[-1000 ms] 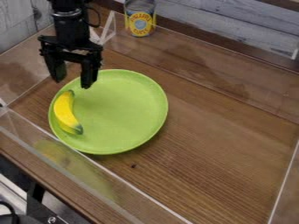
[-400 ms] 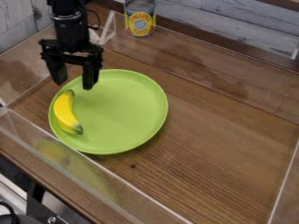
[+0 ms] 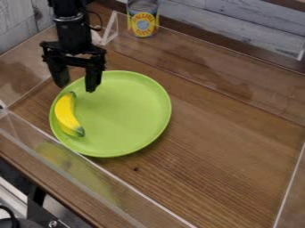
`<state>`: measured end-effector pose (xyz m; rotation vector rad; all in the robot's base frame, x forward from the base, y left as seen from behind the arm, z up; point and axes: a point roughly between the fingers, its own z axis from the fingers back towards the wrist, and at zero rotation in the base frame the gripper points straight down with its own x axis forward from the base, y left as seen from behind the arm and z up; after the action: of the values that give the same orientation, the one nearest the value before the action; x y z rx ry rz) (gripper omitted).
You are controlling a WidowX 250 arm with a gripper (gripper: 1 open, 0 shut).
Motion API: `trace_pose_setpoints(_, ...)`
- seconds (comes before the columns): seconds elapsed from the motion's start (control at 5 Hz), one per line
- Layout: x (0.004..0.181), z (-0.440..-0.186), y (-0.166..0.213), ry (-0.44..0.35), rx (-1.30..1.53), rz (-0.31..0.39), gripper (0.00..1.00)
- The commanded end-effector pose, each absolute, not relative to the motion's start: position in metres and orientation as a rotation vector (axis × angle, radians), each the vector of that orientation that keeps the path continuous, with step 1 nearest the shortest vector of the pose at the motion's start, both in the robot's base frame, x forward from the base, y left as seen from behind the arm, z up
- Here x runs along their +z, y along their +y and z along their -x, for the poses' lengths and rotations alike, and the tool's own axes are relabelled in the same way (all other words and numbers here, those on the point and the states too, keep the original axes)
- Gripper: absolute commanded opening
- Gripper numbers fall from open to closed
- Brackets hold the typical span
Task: Remove the banana from inside the green plate and put it on the table
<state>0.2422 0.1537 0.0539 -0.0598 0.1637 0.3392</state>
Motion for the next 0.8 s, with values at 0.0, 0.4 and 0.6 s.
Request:
trace_pose_setpoints(0.0, 0.0683, -0.2498, 0.1601, 0.115, 0.356, 0.042, 1.00)
trace_pose_setpoints(0.4, 0.0688, -0.2496, 0.1580, 0.124, 0.362, 0.048, 1.00)
trace_pose_setpoints(0.6, 0.0685, -0.2489, 0.1575, 0.131, 0.368, 0.051, 1.00)
